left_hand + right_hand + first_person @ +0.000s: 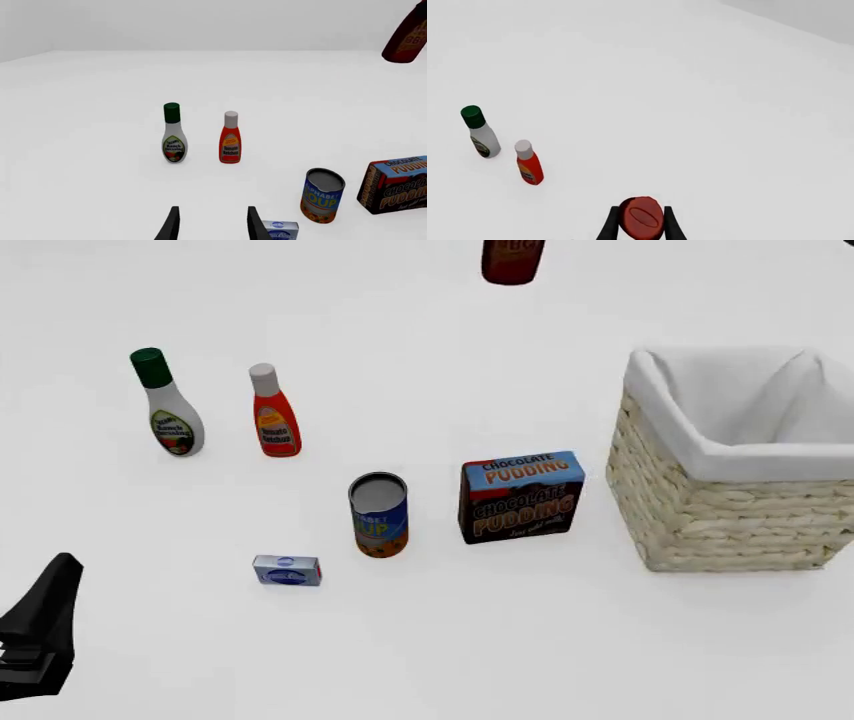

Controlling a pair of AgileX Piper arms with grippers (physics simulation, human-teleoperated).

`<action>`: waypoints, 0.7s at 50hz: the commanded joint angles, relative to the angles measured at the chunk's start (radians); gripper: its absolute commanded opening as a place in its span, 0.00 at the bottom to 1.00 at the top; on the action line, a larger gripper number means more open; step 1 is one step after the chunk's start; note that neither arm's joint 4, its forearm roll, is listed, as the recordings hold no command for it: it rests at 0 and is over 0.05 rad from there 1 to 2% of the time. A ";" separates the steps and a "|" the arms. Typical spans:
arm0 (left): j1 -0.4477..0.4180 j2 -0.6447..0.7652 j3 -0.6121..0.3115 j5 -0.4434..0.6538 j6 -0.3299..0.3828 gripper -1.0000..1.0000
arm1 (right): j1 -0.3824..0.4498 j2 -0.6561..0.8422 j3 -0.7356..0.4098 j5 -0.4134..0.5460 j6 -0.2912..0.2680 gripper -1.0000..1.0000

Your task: Pick the bbq sauce and place it in the basket.

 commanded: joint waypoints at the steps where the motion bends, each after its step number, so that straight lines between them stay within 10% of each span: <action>1: 0.000 0.000 0.000 0.000 0.000 1.00 | -0.071 -0.135 0.088 0.000 0.008 0.00; 35: 0.000 0.000 0.000 0.000 0.000 1.00 | -0.303 -0.463 0.308 0.068 -0.016 0.00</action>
